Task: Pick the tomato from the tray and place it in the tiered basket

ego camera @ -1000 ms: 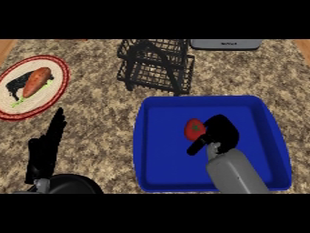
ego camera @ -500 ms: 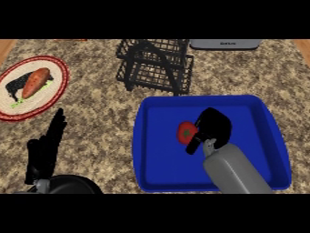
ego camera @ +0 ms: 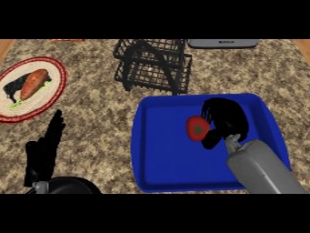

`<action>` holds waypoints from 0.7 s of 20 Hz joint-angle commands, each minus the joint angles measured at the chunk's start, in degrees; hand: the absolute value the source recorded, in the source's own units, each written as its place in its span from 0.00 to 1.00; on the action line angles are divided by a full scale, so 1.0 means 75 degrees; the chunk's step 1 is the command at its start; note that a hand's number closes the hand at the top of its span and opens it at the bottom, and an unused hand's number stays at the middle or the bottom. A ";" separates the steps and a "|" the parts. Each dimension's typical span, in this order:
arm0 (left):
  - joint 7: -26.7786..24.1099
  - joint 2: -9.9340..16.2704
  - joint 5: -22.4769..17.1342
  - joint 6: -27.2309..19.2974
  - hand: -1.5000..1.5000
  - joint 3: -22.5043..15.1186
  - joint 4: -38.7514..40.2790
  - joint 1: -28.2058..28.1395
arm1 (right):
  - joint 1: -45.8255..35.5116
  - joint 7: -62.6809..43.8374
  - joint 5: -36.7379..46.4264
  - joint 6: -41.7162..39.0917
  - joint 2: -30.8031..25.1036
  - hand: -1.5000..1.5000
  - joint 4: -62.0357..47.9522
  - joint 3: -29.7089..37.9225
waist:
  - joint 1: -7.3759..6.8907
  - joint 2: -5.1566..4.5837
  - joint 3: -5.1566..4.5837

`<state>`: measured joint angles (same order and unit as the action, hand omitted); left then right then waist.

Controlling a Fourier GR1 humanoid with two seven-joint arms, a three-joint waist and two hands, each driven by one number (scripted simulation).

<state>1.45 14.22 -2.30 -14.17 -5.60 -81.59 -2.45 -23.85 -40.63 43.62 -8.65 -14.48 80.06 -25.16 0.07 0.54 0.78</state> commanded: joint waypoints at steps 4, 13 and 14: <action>0.0017 -0.0531 0.0025 -0.0126 0.50 -0.0182 0.0379 -0.0329 | -0.0037 -0.0274 -0.0984 0.0090 -0.0157 1.00 0.2578 0.1306 | 0.0287 0.0012 -0.0112; 0.0078 -0.0398 -0.0168 0.0339 0.50 0.0064 0.0239 -0.0252 | -0.1474 -0.1471 -0.1632 -0.1299 -0.1122 1.00 0.5250 0.2624 | 0.0152 -0.0011 -0.0118; 0.0583 -0.0576 0.0243 -0.0026 0.50 -0.0316 -0.0350 -0.0309 | -0.2123 -0.1801 -0.1423 -0.1366 -0.0921 1.00 0.4693 0.2518 | -0.0016 -0.0036 -0.0111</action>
<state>3.79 13.57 -0.85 -13.58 -4.70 -83.01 -3.23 -33.02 -49.90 34.14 -14.38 -19.74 112.77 -8.97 0.87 0.76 0.60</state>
